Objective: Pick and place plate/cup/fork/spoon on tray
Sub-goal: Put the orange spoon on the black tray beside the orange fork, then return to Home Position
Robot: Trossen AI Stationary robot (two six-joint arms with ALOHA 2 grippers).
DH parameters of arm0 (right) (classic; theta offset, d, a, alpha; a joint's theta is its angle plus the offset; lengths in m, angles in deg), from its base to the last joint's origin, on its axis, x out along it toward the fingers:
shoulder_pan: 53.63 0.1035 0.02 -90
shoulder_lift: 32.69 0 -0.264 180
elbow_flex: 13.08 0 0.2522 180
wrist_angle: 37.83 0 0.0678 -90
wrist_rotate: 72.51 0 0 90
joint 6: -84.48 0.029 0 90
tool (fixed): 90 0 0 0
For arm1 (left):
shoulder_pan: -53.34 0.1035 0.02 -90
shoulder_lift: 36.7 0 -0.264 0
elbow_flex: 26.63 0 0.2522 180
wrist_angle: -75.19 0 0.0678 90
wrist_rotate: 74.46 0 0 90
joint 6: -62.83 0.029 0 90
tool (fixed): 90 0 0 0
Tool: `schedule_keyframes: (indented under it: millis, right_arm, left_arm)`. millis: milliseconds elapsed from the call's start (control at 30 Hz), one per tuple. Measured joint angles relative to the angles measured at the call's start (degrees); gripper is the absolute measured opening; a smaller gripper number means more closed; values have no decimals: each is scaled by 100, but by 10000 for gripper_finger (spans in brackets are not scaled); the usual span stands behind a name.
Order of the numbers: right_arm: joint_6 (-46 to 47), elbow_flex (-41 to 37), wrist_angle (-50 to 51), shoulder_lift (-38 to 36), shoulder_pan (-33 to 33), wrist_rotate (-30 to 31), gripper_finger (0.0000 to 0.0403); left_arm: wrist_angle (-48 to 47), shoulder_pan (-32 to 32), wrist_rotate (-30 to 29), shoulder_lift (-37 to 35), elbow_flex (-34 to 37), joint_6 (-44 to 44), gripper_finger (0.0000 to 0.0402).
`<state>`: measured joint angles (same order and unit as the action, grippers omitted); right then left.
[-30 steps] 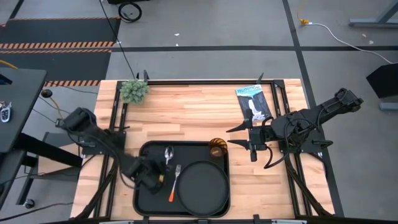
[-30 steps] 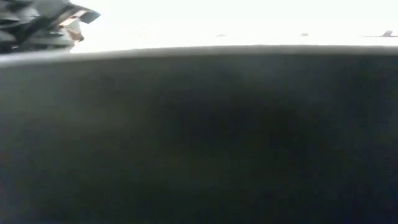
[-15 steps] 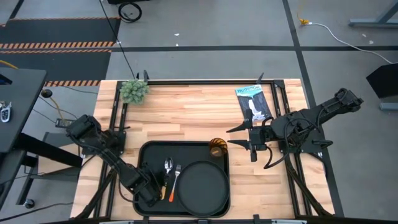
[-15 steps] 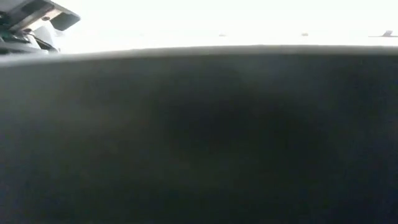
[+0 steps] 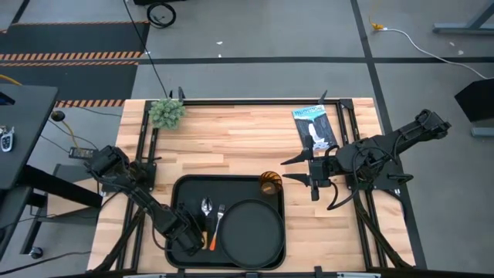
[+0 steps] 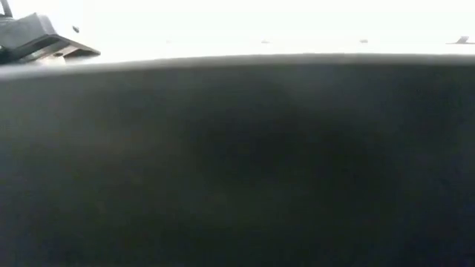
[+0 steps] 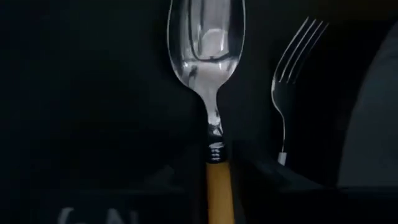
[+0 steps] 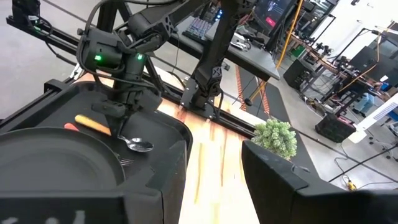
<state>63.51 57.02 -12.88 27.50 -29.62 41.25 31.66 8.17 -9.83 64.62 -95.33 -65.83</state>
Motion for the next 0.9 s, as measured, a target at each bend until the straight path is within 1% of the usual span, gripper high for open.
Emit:
schedule_keyframes:
  millis: [167, 267, 433, 500, 600, 667, 767, 900]
  right_arm:
    - [2, 0, 0, 0, -2, 1, 162]
    - [2, 0, 0, 1, -2, 1, 162]
    - [2, 0, -3, 0, -2, 3, 162]
    - [2, 0, -19, 1, -2, 3, 162]
    - [-1, 0, -70, 0, -2, 3, 162]
    - [-4, 0, -133, 0, -2, 3, 162]
    - [-3, 0, -185, 0, -2, -98, 162]
    - [0, 0, -215, 0, 0, -279, 162]
  left_arm:
    - [13, 0, -72, -6, 0, 75, 139]
    - [-24, 0, -25, -69, 0, 301, 155]
    - [-325, 14, 3, -308, -2, 356, 158]
    - [-667, 45, 12, -345, -102, 474, 154]
    - [-1091, 225, -19, -354, -445, 980, 149]
    - [-1258, 456, -18, -358, -602, 1587, 145]
    - [-1210, 879, -30, -358, -714, 2460, 144]
    - [-1178, 1457, 28, -327, -730, 3391, 144]
